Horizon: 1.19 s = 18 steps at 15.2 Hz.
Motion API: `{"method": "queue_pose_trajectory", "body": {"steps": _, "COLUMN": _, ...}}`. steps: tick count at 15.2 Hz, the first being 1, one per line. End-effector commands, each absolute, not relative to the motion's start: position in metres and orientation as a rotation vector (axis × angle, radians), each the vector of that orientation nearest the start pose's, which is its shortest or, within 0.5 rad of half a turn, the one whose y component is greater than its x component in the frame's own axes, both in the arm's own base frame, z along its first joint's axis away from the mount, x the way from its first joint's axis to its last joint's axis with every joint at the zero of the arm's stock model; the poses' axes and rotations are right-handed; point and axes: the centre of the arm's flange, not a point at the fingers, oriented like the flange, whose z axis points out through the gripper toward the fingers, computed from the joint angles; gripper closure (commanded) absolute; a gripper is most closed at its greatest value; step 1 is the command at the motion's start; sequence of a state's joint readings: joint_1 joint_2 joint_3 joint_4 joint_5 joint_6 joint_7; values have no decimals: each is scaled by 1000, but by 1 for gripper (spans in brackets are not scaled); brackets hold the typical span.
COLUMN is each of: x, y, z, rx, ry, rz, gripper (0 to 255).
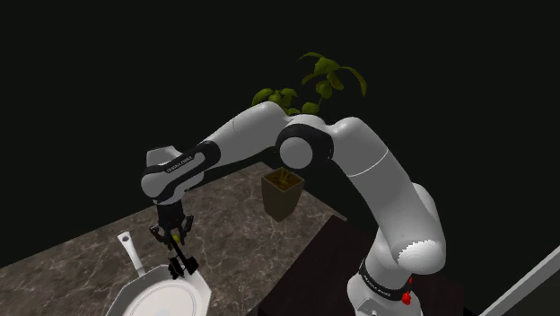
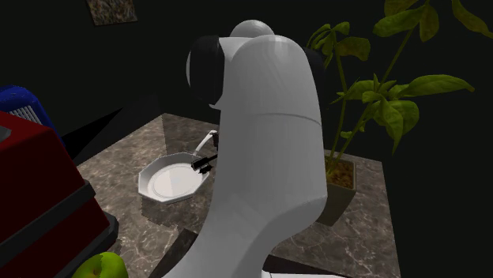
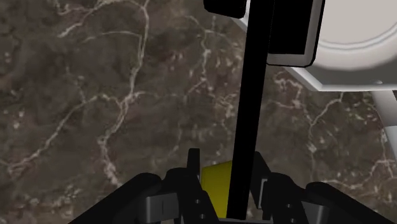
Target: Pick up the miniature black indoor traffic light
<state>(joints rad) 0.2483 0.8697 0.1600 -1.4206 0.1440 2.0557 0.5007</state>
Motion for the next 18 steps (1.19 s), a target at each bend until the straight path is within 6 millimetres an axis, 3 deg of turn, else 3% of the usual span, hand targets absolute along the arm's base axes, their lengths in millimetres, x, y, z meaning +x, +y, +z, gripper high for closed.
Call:
{"method": "queue_pose_trajectory", "body": {"steps": 1, "x": 647, "y": 268, "z": 164, "rx": -2966, "ry": 322, "rz": 470, "gripper": 255}}
{"method": "queue_pose_trajectory", "body": {"steps": 16, "x": 647, "y": 268, "z": 244, "rx": -2966, "ry": 322, "rz": 470, "gripper": 255}}
{"method": "queue_pose_trajectory", "body": {"steps": 18, "x": 647, "y": 268, "z": 244, "rx": -2966, "ry": 322, "rz": 470, "gripper": 255}}
